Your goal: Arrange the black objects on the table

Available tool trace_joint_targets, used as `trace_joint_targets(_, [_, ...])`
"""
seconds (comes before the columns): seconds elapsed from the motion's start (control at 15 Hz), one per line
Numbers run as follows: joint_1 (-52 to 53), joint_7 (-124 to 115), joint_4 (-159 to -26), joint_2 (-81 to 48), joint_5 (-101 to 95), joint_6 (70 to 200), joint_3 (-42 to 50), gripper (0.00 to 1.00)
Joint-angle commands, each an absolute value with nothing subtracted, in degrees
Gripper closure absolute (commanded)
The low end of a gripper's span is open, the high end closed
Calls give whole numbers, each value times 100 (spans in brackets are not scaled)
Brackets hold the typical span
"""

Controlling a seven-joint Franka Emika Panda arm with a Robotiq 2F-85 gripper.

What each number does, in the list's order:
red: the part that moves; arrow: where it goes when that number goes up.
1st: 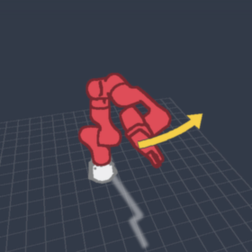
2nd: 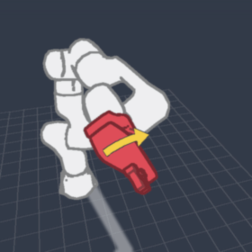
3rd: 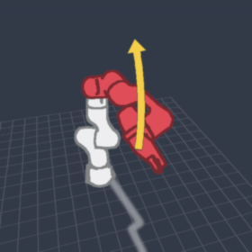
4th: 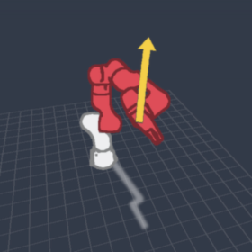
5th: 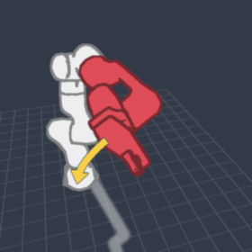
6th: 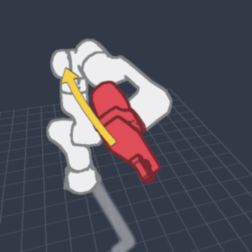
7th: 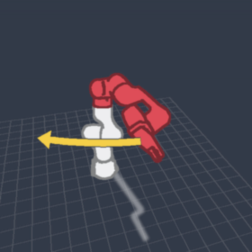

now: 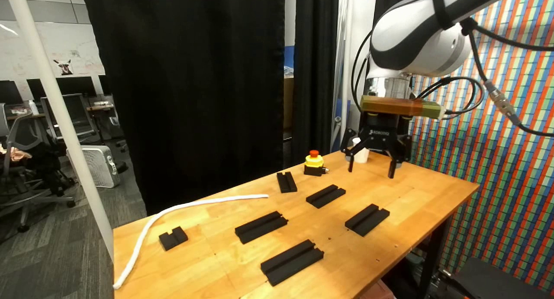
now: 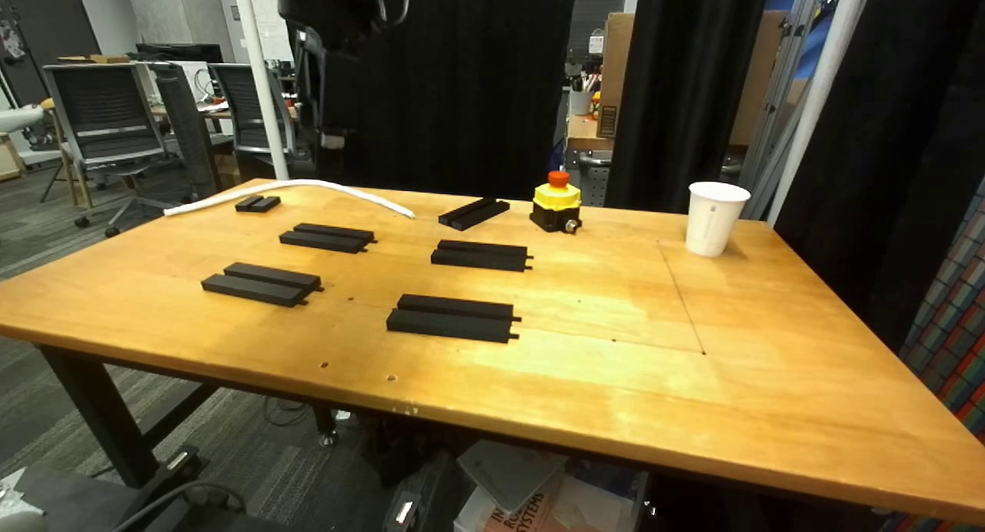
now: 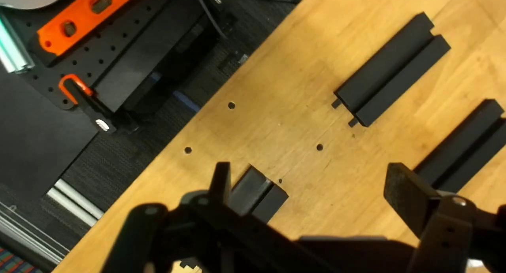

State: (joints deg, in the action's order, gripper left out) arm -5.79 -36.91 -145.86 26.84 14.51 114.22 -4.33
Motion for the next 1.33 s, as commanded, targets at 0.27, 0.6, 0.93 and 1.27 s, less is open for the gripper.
trace_joint_targets(0.27, [-320,-5724,-14533,1077,2150,14034,-810,0])
trace_joint_targets(0.6, [-105,-7749,-14604,500,1674,15052,-898,0])
trace_joint_targets(0.93, [-149,-9892,-14587,289,500,14954,-664,0])
trace_joint_targets(1.27, [-197,-11000,-13851,-28,-630,14327,-336,0])
